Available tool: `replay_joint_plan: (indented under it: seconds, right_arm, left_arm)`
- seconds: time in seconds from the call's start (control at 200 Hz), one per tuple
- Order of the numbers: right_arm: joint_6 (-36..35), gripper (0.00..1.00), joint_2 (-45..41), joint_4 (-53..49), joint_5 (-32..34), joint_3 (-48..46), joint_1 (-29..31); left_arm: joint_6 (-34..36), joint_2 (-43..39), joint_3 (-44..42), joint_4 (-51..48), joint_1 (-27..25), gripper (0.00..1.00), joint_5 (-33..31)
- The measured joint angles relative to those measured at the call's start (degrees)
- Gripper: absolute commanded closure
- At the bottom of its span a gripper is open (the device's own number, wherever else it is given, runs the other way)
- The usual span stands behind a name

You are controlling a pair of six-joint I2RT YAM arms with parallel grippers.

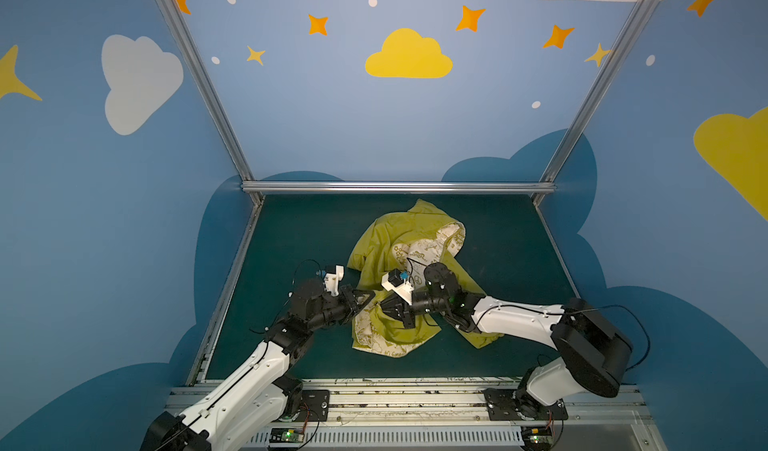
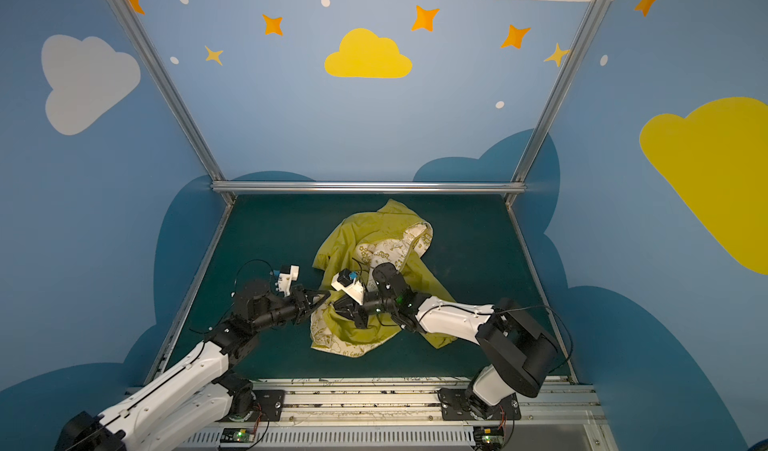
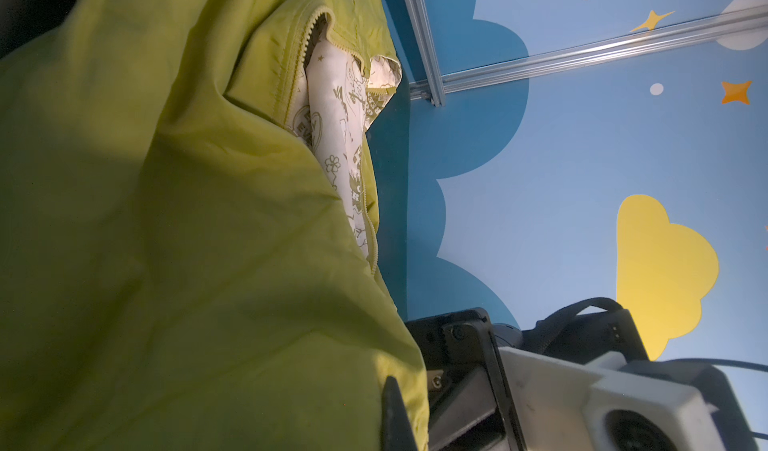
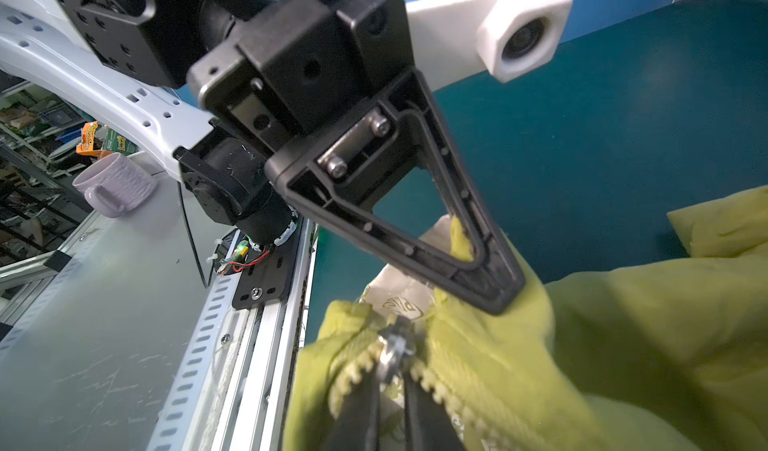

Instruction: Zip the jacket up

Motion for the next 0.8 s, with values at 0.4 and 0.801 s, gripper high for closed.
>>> replay_joint_plan:
  seconds: [0.4, 0.801]
  right_arm:
    - [-5.0, 1.00, -4.3, -11.2, 5.1, 0.0, -0.1]
    - [-8.4, 1.00, -5.7, -20.4, 8.2, 2.7, -0.1]
  left_arm:
    - [1.2, -1.0, 0.0, -3.5, 0.8, 0.97, 1.3]
    - [1.6, -1.3, 0.0, -5.7, 0.8, 0.97, 2.9]
